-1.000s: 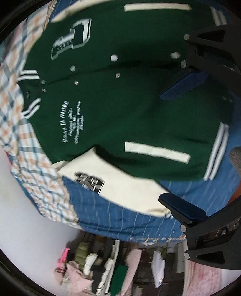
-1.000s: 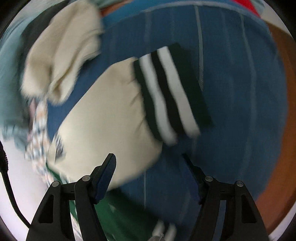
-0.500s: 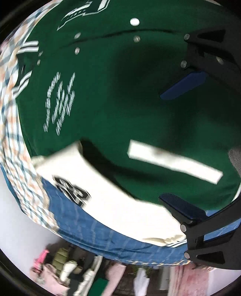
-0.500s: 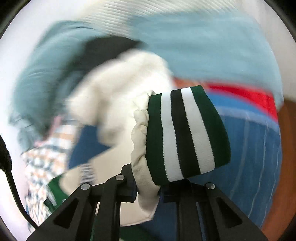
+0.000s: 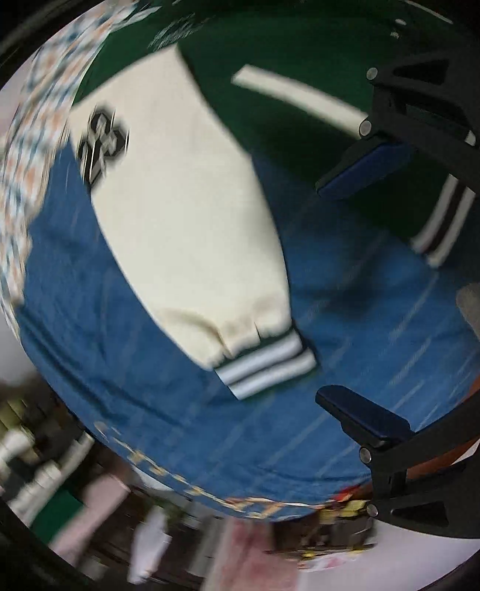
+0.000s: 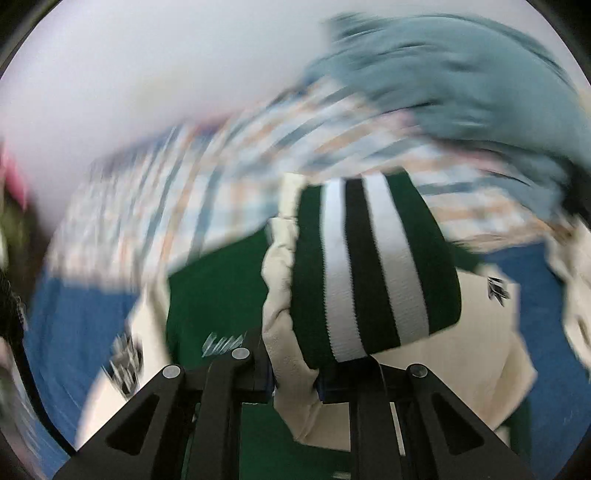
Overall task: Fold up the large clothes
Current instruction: 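Grasp the other sleeve cuff with the left tool while the right tool holds its cuff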
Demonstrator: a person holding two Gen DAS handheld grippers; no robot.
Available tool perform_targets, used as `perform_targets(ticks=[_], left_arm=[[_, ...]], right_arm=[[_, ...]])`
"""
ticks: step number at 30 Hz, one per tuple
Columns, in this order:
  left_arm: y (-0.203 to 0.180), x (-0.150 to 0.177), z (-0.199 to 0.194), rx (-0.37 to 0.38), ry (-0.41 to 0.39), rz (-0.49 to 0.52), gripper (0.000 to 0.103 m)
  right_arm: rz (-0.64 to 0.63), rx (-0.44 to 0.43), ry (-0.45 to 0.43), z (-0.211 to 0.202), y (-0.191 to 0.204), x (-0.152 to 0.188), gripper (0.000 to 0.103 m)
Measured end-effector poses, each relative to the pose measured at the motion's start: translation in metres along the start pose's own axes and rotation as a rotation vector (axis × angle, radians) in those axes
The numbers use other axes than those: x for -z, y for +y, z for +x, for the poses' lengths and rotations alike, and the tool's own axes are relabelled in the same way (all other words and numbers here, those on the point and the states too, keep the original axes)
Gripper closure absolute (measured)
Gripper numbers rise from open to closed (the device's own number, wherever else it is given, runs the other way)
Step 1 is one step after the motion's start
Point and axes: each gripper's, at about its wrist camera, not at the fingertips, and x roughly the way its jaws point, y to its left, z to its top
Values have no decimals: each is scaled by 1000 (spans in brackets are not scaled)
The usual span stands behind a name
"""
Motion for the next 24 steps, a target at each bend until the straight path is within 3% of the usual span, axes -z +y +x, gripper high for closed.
perform_targets(ticks=[1,4,6,7,9,11,14,17,18,19,20,21,22,24], left_arm=[[10,1,5,-1,6,-21,0],[36,6,29,57,72,-110,1],[50,7,43,143,112,-195,1],[53,7,49,180,126,-231,1],[62,6,66,290,172,-348,1],[66,4,81,384,209,-449,1],[66,-5,108,502,248,-612,1],[66,-29,126,466,223,-701,3],[72,-44,130,413,197,-732,8],[77,-53,131,383,177,-743,28],[83,-63,132,355,154,-746,40],[91,-81,133,324,125,-728,69],[96,-93,133,316,106,-709,81],[114,-125,128,291,33,-654,84]], right_arm=[[-79,9,69,32,33,12,87],[-242,7,288,95,85,50,81],[-254,-28,266,85,81,55,74],[-229,-81,266,75,76,56,69],[-130,-218,266,47,52,52,47],[-32,-350,260,14,21,52,42],[50,-383,276,-10,-17,51,39],[122,-348,327,-9,-47,54,39],[140,-349,331,-7,-53,55,39],[137,-330,329,-4,-54,56,39],[131,-324,329,3,-55,53,39],[121,-339,324,12,-43,52,39],[111,-342,324,19,-40,50,39],[50,-341,329,35,-13,46,39]])
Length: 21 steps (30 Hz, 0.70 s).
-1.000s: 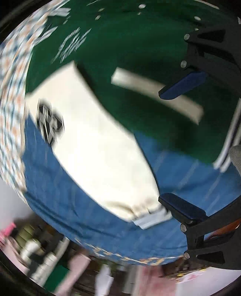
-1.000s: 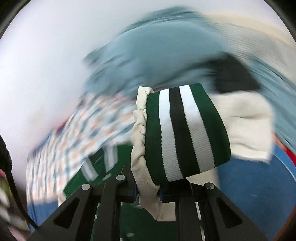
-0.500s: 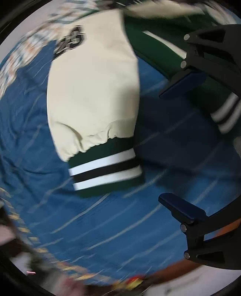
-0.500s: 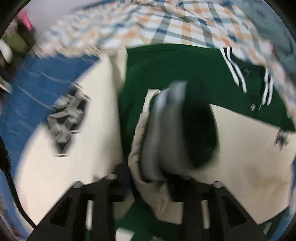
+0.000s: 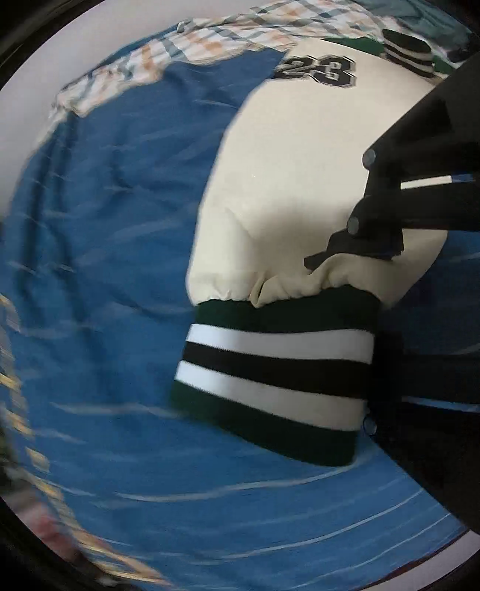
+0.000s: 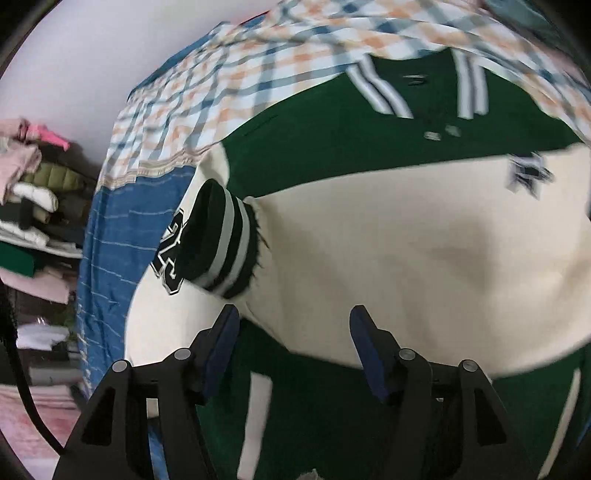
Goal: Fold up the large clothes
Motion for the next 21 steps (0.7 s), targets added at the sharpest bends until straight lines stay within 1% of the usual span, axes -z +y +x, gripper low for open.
perform_targets(ticks=[1,3,4,5,6,7,8,9,11,12,14,15,16,17,18,19,20,21], left_arm=[[-4,-16,-6,1,-37,36,85],[-14,-54,-19,7,-113,131,85],[-17,-64,-24,9,-138,169,86],[-27,-72,-30,12,-159,205,86],[-35,-84,-36,14,-185,250,86],[-45,-93,-44,11,-213,296,86],[-51,-99,-50,10,-239,333,86],[-56,-102,-59,8,-282,390,87],[-64,-99,-70,1,-328,452,87],[-72,-97,-74,-4,-344,483,87],[-83,-85,-83,-26,-370,534,87],[-85,-75,-88,-28,-384,551,87],[-90,-72,-92,-34,-399,566,87],[-94,-65,-99,-46,-418,585,88],[-101,-56,-110,-62,-452,614,88],[-105,-47,-116,-71,-476,632,88],[-109,-39,-124,-82,-503,652,88],[-119,-32,-130,-89,-524,670,88]], right_arm=[[-21,4,1,2,5,-1,39],[-97,52,16,34,36,-8,39],[-105,68,20,45,44,-9,39],[-110,93,31,64,55,-11,45],[-121,138,29,74,63,-12,54],[-136,173,18,84,71,-13,58],[-138,182,7,93,80,-15,61],[-145,182,1,95,86,-17,63],[-171,178,5,97,93,-17,63],[-177,174,17,98,92,-18,60],[-147,120,54,91,80,-20,55],[-120,81,73,82,71,-21,47],[-95,70,69,67,61,-20,40],[-81,88,47,51,51,-18,24],[-62,123,20,33,40,-15,18],[-48,151,1,20,33,-13,18],[-30,204,-21,6,22,-9,18],[-13,279,-36,-6,10,-5,17]])
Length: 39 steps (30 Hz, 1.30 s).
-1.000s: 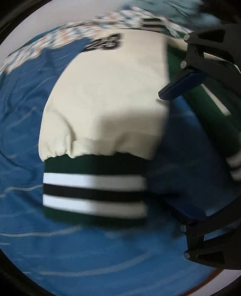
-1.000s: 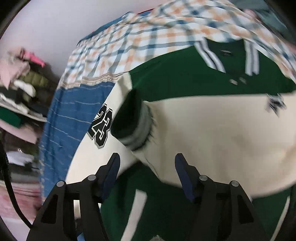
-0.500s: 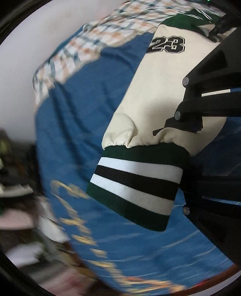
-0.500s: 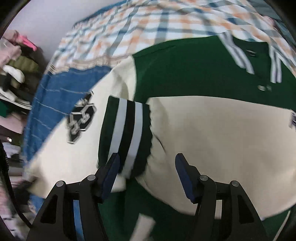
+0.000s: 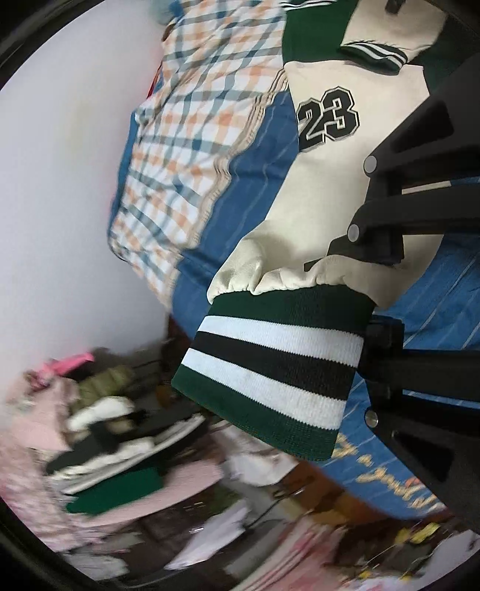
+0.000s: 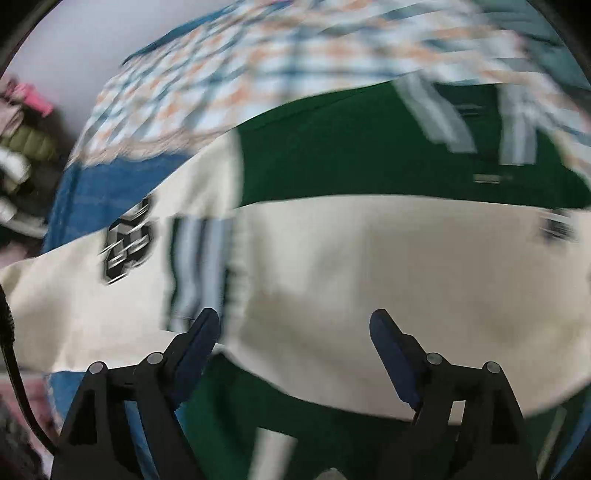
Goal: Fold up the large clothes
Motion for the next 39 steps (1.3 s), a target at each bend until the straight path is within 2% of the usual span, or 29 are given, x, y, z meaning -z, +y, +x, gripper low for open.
perform_targets(ticks=[3,5,8,14,17,18,22,25,27,29,30,31,32,33,34,35,39], left_arm=[[-29,-13,-28,-3,-45,46,88],[-46,-20,-49,21,-70,71,88],[-95,-32,-82,84,-123,141,88],[-225,-20,-139,325,-142,302,91],[-300,1,-168,451,-127,377,91],[-335,12,-178,501,-108,421,91],[-434,61,-200,619,-17,529,91],[-496,105,-204,647,46,609,90],[-527,132,-198,647,118,661,85],[-540,144,-194,620,149,680,84],[-544,148,-193,615,162,686,79],[-548,151,-192,631,182,686,59],[-550,153,-192,653,200,677,44],[-547,149,-195,692,223,647,17],[-543,144,-199,721,227,622,12],[-539,138,-203,741,224,602,12],[-517,120,-207,719,215,564,12]], right_arm=[[55,152,-3,-4,-40,8,17],[85,211,8,1,-63,12,17],[131,211,18,4,-90,16,17],[207,174,6,-3,-143,23,17],[273,149,14,-8,-181,28,17],[309,134,15,-11,-203,33,17],[393,130,12,-22,-272,52,17],[438,136,22,-26,-317,69,17],[466,138,30,-29,-344,86,17],[481,126,42,-32,-361,99,17],[494,114,50,-35,-371,106,17],[507,93,55,-38,-381,113,17],[516,67,54,-42,-389,119,17],[524,46,53,-45,-394,122,17],[534,17,54,-50,-401,126,17],[542,-10,48,-55,-406,129,17],[571,-107,19,-80,-420,127,17]])
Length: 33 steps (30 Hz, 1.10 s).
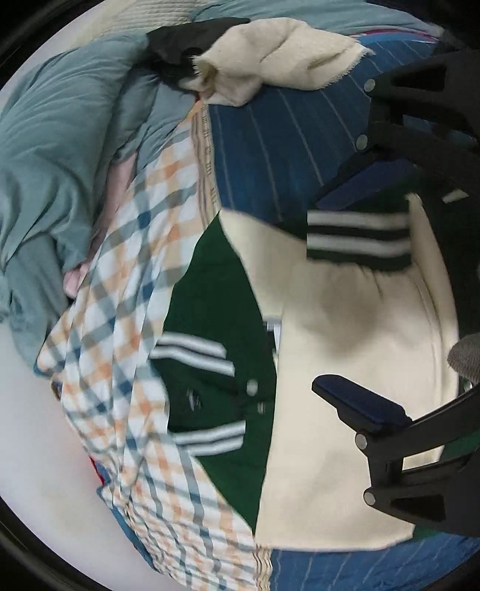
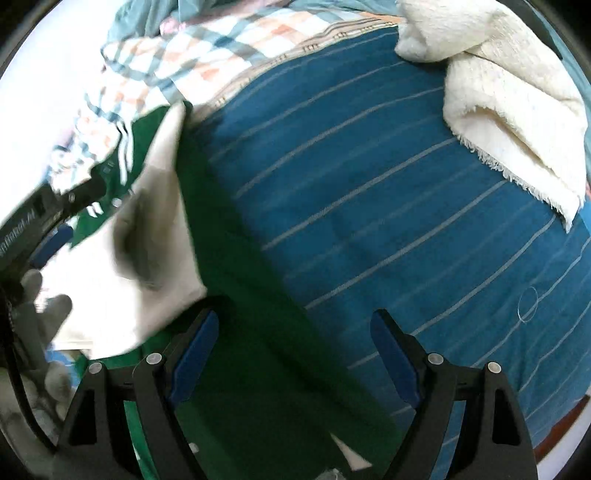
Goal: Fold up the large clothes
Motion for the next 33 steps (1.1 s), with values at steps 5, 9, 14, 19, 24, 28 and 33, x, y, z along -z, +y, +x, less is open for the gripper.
perform_targets(ticks=[5,9,14,19,24,28,33], left_arm=[[84,23,-47,-225,-33,-81,12],[170,52,-63,-528,-33,-124,12],[238,69,-25,-603,59,-201,12],[246,84,15,-581,132,-148,12],[251,106,58,-521,217,-130,9],[249,104,7,-511,159,-172,10],[238,143,-46,-602,116,-188,10]], right_arm=[[32,-159,35,-10,23,-22,17],[-15,-230,76,10,67,-37,17],[-116,-130,171,74,113,-53,75],[-215,4,24,64,136,-72,88],[-246,134,102,108,124,-104,83],[-160,51,130,88,103,-115,60],[-216,61,70,26,80,-77,49]])
